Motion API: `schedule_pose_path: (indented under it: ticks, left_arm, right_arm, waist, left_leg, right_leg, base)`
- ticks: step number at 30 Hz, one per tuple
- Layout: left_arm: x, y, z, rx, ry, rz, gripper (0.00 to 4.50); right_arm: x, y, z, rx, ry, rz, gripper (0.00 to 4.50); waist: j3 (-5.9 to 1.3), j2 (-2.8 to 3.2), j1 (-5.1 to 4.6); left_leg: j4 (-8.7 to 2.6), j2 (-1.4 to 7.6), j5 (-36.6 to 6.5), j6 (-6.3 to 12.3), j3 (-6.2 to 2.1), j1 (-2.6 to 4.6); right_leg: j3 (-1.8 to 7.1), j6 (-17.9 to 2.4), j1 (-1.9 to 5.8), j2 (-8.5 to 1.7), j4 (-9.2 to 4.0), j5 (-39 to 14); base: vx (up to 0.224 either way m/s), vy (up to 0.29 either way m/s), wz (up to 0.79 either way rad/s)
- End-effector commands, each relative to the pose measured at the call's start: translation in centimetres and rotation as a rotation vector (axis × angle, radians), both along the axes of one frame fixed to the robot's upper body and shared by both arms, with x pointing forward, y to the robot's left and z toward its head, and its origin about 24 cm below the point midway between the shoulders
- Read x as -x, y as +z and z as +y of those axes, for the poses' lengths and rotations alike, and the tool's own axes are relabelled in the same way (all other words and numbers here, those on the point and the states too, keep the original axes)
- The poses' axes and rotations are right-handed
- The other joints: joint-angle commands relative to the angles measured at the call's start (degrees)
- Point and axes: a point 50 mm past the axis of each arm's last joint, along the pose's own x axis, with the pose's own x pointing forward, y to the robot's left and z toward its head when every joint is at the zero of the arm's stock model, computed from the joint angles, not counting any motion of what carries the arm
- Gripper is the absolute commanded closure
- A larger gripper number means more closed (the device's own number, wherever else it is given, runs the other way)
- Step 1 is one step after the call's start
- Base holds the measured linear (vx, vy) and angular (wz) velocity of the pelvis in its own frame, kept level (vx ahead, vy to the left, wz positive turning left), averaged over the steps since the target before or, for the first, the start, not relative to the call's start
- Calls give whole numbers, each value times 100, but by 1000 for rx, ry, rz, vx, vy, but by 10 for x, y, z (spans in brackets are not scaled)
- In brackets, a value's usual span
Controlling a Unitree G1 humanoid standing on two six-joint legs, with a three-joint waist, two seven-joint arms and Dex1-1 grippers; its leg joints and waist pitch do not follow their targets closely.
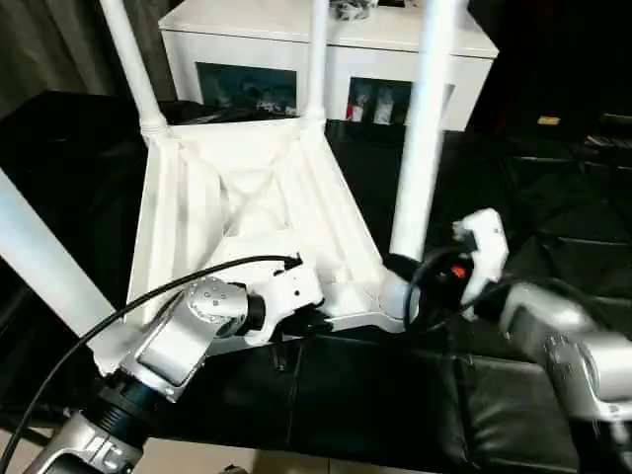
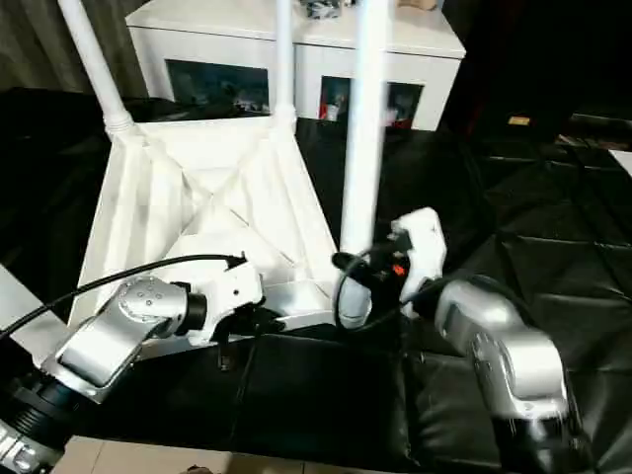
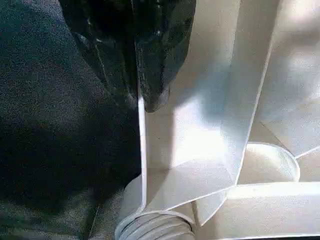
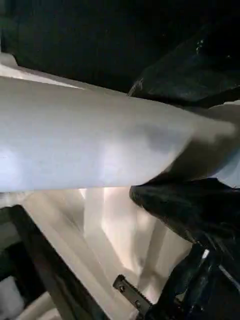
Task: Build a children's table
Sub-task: Insert table leg to table base
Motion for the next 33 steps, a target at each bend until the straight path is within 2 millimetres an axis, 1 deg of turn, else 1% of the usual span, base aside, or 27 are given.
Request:
schedule_pose_path:
  ticks: [1, 2, 4, 7, 8, 11, 15, 16, 17, 18, 19, 20, 22, 23, 24, 25, 28, 29, 32, 33]
  left_arm:
    - [-5, 3, 3, 3, 23, -6, 450]
    - [-5, 3, 3, 4, 26, -7, 450]
    - [-6, 3, 3, 5, 29, -8, 450]
    - [-8, 4, 4, 11, 38, -14, 450]
    - [-8, 5, 4, 12, 40, -15, 450]
    - [-10, 6, 5, 12, 44, -18, 450]
    - [-10, 7, 5, 14, 47, -21, 450]
    - [-11, 7, 5, 15, 49, -23, 450]
    - [-11, 7, 5, 17, 52, -25, 450]
    - [-11, 7, 5, 17, 52, -25, 450]
    - [-11, 7, 5, 18, 57, -28, 450]
    - [-12, 7, 5, 19, 59, -29, 450]
    - [-12, 7, 5, 20, 63, -30, 450]
    - [-12, 7, 5, 23, 67, -32, 450]
    - [-12, 7, 5, 24, 68, -32, 450]
    - [-12, 7, 5, 24, 68, -32, 450]
    - [-12, 7, 5, 26, 72, -36, 450]
    - [-12, 7, 5, 25, 71, -36, 450]
    - [-12, 7, 4, 24, 68, -38, 450]
    - [-12, 7, 4, 23, 67, -39, 450]
  right_arm:
    - [5, -15, -7, -35, -63, 52, 267]
    - [6, -17, -8, -56, -92, 47, 267]
    - [8, -19, -10, -73, -118, 44, 267]
    - [13, -24, -12, -125, -188, 18, 267]
    - [14, -24, -12, -138, -203, 12, 267]
    - [21, -29, -10, -128, -202, -11, 267]
    - [27, -31, -6, -99, -182, -32, 268]
    - [29, -30, -5, -99, -181, -47, 268]
    - [31, -29, -4, -100, -191, -76, 268]
    - [31, -29, -4, -100, -191, -76, 268]
    - [33, -28, -5, -99, -209, -112, 268]
    - [34, -28, -5, -99, -213, -119, 268]
    - [36, -27, -5, -106, -234, -138, 268]
    - [38, -27, -6, -122, -262, -157, 268]
    - [39, -27, -6, -125, -265, -161, 268]
    - [39, -27, -6, -126, -267, -163, 268]
    - [46, -32, 0, -54, -212, -175, 268]
    - [47, -33, 0, -37, -202, -173, 268]
    - [48, -37, 3, 34, -152, -174, 268]
    - [49, -37, 4, 57, -132, -184, 268]
  waist:
    - [-268, -5, 18]
    - [-262, 7, 15]
    - [-266, 5, 13]
    - [-246, 32, 6]
    - [-247, 18, 8]
    - [-235, 41, 7]
    - [-222, 29, 0]
    - [-220, 30, -1]
    - [-214, 17, -2]
    - [-213, 20, -1]
    - [-212, 18, -3]
    - [-210, -2, -4]
    - [-210, 5, -4]
    - [-207, -2, -8]
    - [-208, 9, -4]
    - [-210, 8, -10]
    - [-214, 5, -3]
    - [-213, -1, -6]
    - [-209, 1, -11]
    - [-217, -13, -11]
  left_leg:
    - [-487, 299, -1305, -4, -87, 115]
    - [-500, 301, -1357, -20, -90, 116]
    - [-504, 303, -1384, -40, -96, 118]
    - [-526, 300, -1557, -91, -98, 120]
    - [-529, 299, -1585, -98, -102, 119]
    - [-549, 304, -1672, -129, -111, 118]
    - [-564, 306, -1765, -141, -115, 112]
    - [-568, 309, -1800, -143, -118, 112]
    - [-571, 310, -1841, -144, -116, 115]
    - [-575, 310, -1872, -144, -119, 115]
    - [-578, 310, -1874, -141, -121, 111]
    - [-580, 314, -1879, -131, -119, 109]
    - [-585, 312, -1859, -122, -122, 101]
    - [-593, 316, -1870, -106, -123, 105]
    - [-596, 316, -1875, -97, -121, 113]
    - [-600, 317, -1850, -94, -125, 105]
    - [-604, 320, -1705, -54, -117, 101]
    - [-604, 314, -1690, -44, -113, 93]
    - [-603, 314, -1688, -29, -115, 95]
    - [-593, 315, -1708, -17, -108, 101]
  right_leg:
    - [240, -1332, 146, -362, -473, -738]
    - [242, -1323, 133, -358, -479, -775]
    - [237, -1321, 134, -353, -474, -779]
    - [241, -1293, 118, -352, -497, -904]
    - [246, -1263, 120, -362, -506, -965]
    - [244, -1215, 110, -355, -520, -1060]
    - [247, -1162, 105, -355, -533, -1155]
    - [248, -1141, 100, -360, -540, -1236]
    - [251, -1120, 88, -361, -554, -1305]
    - [254, -1097, 85, -364, -559, -1367]
    - [254, -1090, 88, -365, -560, -1382]
    - [255, -1067, 77, -366, -567, -1415]
    - [256, -1052, 79, -366, -567, -1412]
    - [255, -1047, 74, -367, -576, -1429]
    - [256, -1049, 68, -366, -579, -1422]
    - [253, -1050, 76, -365, -574, -1388]
    - [249, -1049, 90, -355, -571, -1180]
    - [249, -1049, 100, -354, -572, -1161]
    - [249, -1050, 102, -354, -574, -1185]
    - [254, -1049, 103, -363, -582, -1236]
  base:
    - [0, 0, 0]
    - [0, 0, 0]
    - [0, 0, 0]
    - [0, 0, 0]
    - [0, 0, 0]
    - [0, 0, 0]
    - [0, 0, 0]
    - [0, 0, 0]
    - [0, 0, 0]
    - [0, 0, 0]
    - [0, 0, 0]
    - [0, 0, 0]
    - [0, 0, 0]
    - [0, 0, 0]
    - [0, 0, 0]
    - [0, 0, 0]
    - [0, 0, 0]
    - [0, 0, 0]
    - [0, 0, 0]
    - [0, 0, 0]
